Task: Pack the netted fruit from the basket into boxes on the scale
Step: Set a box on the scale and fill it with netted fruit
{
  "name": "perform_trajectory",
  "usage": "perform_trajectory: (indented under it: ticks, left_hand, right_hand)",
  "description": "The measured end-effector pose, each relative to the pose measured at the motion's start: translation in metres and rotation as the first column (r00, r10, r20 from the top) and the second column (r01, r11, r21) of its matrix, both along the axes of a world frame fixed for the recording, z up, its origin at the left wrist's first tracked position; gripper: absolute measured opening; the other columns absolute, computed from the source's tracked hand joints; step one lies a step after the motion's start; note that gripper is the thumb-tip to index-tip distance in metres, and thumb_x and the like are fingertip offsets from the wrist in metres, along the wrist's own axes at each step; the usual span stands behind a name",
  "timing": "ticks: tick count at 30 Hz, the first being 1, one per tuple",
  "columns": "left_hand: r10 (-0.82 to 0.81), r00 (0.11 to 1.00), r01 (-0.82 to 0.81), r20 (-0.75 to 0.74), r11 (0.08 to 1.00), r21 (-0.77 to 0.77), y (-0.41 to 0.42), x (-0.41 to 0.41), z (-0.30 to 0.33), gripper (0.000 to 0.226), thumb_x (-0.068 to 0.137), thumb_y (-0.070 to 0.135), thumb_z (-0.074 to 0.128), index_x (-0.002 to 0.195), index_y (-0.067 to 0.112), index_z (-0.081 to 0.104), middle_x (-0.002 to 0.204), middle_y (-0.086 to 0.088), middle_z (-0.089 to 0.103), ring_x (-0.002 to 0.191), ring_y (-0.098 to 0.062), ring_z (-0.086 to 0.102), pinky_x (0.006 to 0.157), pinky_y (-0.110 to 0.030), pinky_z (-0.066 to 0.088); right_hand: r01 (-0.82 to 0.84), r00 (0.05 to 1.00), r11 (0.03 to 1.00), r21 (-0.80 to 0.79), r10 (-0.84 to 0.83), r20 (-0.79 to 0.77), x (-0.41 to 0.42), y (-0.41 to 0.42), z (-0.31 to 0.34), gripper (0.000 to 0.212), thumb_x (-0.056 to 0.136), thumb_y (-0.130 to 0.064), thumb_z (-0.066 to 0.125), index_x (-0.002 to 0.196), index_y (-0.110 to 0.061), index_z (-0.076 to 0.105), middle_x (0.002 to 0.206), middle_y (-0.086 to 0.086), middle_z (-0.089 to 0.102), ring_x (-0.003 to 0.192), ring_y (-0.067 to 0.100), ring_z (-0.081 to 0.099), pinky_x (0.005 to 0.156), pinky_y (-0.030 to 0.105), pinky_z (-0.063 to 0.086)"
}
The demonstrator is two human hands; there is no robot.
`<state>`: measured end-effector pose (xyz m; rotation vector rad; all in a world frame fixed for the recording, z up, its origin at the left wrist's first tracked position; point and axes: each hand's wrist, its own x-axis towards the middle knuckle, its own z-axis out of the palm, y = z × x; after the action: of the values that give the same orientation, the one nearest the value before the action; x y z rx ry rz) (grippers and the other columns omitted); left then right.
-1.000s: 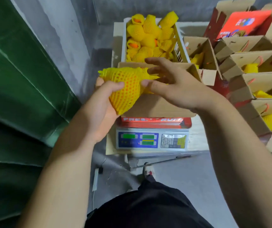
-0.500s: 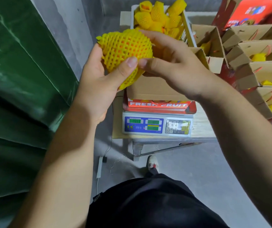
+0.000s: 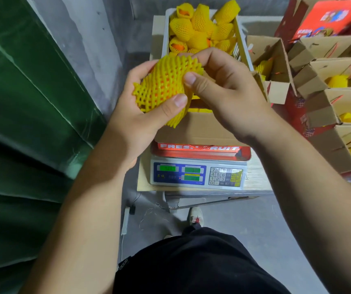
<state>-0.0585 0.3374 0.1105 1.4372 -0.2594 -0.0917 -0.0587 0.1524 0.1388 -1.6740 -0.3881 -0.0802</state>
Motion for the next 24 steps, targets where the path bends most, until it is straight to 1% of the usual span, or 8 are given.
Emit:
perform_trajectory:
  ticks: [3, 5, 7, 12, 15, 19, 21, 24]
  left_hand:
    - [-0.027, 0.999, 0.025, -0.042, 0.999, -0.037, -0.012, 0.014, -0.004, 0.068, 0.088, 0.024, 0.078, 0.147, 0.023, 0.045, 0.143, -0.007, 0.065, 0.133, -0.030, 0.062, 0.105, -0.065, 0.051]
    - [-0.018, 0.994, 0.012, -0.110, 0.999, -0.053, -0.021, 0.023, -0.005, 0.074, 0.088, 0.031, 0.079, 0.152, 0.026, 0.041, 0.143, 0.001, 0.065, 0.133, -0.025, 0.063, 0.105, -0.065, 0.050]
    - [-0.014, 0.990, 0.008, -0.138, 0.999, -0.045, -0.027, 0.032, -0.008, 0.079, 0.088, 0.035, 0.080, 0.155, 0.027, 0.038, 0.145, 0.003, 0.063, 0.134, -0.023, 0.062, 0.106, -0.067, 0.048]
    - [-0.019, 0.985, 0.011, -0.169, 0.999, -0.048, -0.030, 0.045, -0.013, 0.082, 0.091, 0.027, 0.080, 0.159, 0.020, 0.033, 0.149, -0.007, 0.060, 0.133, -0.031, 0.062, 0.106, -0.069, 0.047]
    - [0.006, 0.986, -0.007, -0.167, 1.000, -0.009, -0.027, 0.045, -0.016, 0.080, 0.090, 0.026, 0.080, 0.157, 0.019, 0.038, 0.145, -0.007, 0.063, 0.130, -0.029, 0.065, 0.100, -0.060, 0.056]
    - [0.042, 0.992, -0.036, -0.121, 0.998, 0.049, -0.030, 0.041, -0.020, 0.063, 0.090, 0.028, 0.077, 0.142, 0.046, 0.045, 0.135, 0.014, 0.069, 0.123, -0.010, 0.068, 0.083, -0.031, 0.062]
    - [0.047, 0.993, -0.040, -0.108, 0.997, 0.063, -0.037, 0.044, -0.021, 0.059, 0.091, 0.029, 0.073, 0.138, 0.053, 0.045, 0.135, 0.016, 0.069, 0.122, -0.009, 0.068, 0.082, -0.031, 0.063]
    - [0.110, 0.993, -0.104, -0.036, 0.983, 0.150, -0.044, 0.054, -0.020, 0.045, 0.094, 0.036, 0.070, 0.128, 0.061, 0.052, 0.133, 0.020, 0.068, 0.109, -0.015, 0.074, 0.089, -0.042, 0.064]
  right_hand:
    - [0.037, 0.998, 0.999, 0.004, -0.037, -0.043, 0.016, -0.009, -0.003, 0.025, 0.103, -0.004, 0.060, 0.125, 0.000, 0.049, 0.122, 0.027, 0.059, 0.105, 0.036, 0.062, 0.091, 0.060, 0.057]
    - [0.075, 0.992, 0.996, 0.042, -0.070, -0.108, 0.024, -0.014, -0.007, 0.042, 0.101, -0.006, 0.063, 0.138, -0.004, 0.043, 0.117, 0.014, 0.061, 0.104, 0.022, 0.062, 0.093, 0.048, 0.058]
    - [0.065, 0.983, 0.995, 0.077, -0.051, -0.178, 0.031, -0.019, -0.011, 0.051, 0.101, -0.007, 0.063, 0.145, -0.008, 0.038, 0.119, 0.009, 0.064, 0.110, 0.022, 0.066, 0.099, 0.042, 0.057]
    - [-0.015, 0.951, 0.996, 0.084, 0.040, -0.308, 0.047, -0.030, -0.017, 0.049, 0.102, -0.014, 0.063, 0.147, -0.010, 0.043, 0.134, 0.013, 0.066, 0.127, 0.028, 0.064, 0.108, 0.054, 0.051]
    - [-0.041, 0.921, 0.990, 0.135, 0.090, -0.378, 0.051, -0.025, -0.022, 0.049, 0.097, -0.024, 0.066, 0.142, -0.013, 0.051, 0.135, 0.011, 0.067, 0.127, 0.026, 0.064, 0.110, 0.052, 0.050]
    - [-0.002, 0.903, 0.983, 0.182, 0.080, -0.421, 0.056, -0.012, -0.033, 0.054, 0.088, -0.031, 0.072, 0.138, -0.015, 0.056, 0.131, 0.013, 0.069, 0.126, 0.028, 0.065, 0.111, 0.055, 0.048]
    - [0.053, 0.898, 0.985, 0.166, 0.026, -0.440, 0.065, -0.015, -0.035, 0.066, 0.078, -0.038, 0.080, 0.139, -0.026, 0.055, 0.128, 0.010, 0.071, 0.123, 0.027, 0.067, 0.107, 0.056, 0.051]
    - [0.112, 0.888, 0.985, 0.133, -0.039, -0.458, 0.101, -0.036, -0.030, 0.077, 0.069, -0.046, 0.084, 0.138, -0.037, 0.052, 0.122, 0.002, 0.074, 0.114, 0.024, 0.071, 0.094, 0.052, 0.058]
